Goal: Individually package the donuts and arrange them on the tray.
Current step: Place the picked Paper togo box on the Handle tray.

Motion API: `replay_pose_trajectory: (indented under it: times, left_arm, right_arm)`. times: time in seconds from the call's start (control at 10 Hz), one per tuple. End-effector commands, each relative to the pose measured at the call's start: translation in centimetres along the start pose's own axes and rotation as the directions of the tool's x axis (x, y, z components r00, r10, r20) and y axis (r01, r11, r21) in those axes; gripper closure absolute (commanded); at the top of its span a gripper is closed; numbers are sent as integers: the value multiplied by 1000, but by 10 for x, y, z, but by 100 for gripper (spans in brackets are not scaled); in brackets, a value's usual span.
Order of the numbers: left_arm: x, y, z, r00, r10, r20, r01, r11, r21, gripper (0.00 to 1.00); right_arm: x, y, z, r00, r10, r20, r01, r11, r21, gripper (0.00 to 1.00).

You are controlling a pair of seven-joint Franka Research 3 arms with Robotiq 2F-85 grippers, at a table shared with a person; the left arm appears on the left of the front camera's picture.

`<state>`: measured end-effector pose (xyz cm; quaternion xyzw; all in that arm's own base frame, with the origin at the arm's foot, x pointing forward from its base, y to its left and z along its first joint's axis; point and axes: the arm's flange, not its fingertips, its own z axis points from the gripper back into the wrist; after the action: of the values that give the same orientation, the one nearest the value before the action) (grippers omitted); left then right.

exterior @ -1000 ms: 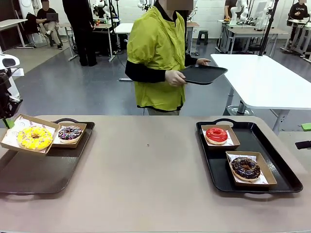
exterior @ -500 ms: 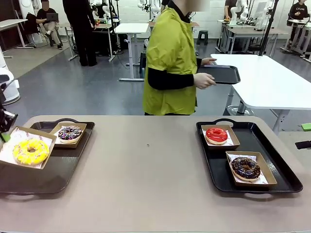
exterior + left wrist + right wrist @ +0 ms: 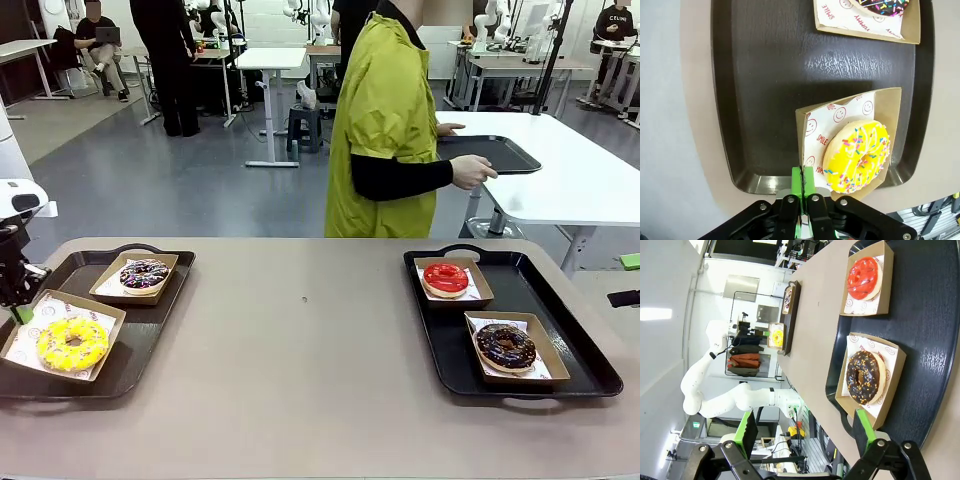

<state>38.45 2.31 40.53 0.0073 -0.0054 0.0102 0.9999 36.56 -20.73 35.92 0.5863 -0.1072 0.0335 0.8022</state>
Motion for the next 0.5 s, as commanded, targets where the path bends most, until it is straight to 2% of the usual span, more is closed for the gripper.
replay_pose_trajectory:
  times: [0.0, 0.3, 0.4]
  left_arm:
    - [17, 0, 0, 1000, -8, 7, 8, 1000, 25, 99]
    - [21, -2, -9, 1000, -11, 1, 11, 1000, 19, 99]
    - [25, -3, -7, 999, -34, 6, 34, 999, 22, 41]
  right_arm:
    - [-2, 1, 3, 1000, 11, -20, -11, 1000, 5, 0]
    - [-2, 1, 3, 1000, 11, -20, -11, 1000, 5, 0]
    - [-2, 1, 3, 1000, 11, -20, -11, 1000, 5, 0]
